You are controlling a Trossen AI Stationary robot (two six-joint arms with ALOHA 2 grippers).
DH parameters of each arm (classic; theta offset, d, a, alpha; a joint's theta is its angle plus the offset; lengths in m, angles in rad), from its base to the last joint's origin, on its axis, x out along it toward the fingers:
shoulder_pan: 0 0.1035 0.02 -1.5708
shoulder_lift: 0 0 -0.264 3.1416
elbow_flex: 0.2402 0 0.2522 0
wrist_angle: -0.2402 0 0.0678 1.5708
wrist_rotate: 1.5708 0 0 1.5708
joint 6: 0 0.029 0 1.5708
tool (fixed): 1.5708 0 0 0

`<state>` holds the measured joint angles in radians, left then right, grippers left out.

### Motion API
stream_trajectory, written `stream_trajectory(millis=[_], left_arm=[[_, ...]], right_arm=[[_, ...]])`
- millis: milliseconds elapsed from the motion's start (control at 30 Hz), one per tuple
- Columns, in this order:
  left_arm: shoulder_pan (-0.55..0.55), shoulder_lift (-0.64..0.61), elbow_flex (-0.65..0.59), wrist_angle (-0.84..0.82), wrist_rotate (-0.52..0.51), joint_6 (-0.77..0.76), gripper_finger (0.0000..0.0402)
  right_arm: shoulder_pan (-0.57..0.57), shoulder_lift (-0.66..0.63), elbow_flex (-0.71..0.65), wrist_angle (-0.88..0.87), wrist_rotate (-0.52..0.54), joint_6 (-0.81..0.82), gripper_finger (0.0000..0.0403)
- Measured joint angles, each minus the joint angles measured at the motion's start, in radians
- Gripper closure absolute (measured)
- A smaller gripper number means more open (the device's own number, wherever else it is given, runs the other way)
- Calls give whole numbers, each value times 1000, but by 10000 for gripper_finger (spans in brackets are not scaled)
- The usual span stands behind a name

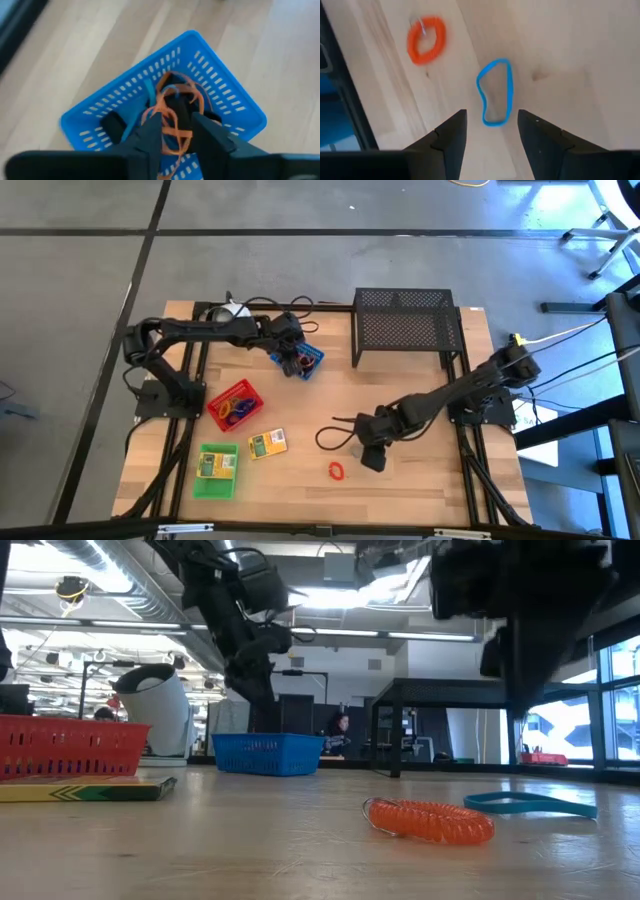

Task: Pick & Place Office Desk Supplies
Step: Put the blue rubber band into the blue bin

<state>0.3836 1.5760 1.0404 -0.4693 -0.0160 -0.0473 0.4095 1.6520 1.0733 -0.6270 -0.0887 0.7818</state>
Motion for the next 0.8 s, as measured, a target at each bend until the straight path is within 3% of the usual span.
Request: stream_trajectory(millis=[300, 567, 800], left_arm=[[-6, -47, 200, -234, -8, -11, 235], [-62, -114, 303, -330, -6, -67, 234], [-121, -202, 337, -342, -4, -134, 242]], right_arm=[[0, 84, 0, 15, -25, -76, 223], [-3, 136, 0, 36, 140, -221, 222], [-4, 184, 0, 90, 88, -299, 222]])
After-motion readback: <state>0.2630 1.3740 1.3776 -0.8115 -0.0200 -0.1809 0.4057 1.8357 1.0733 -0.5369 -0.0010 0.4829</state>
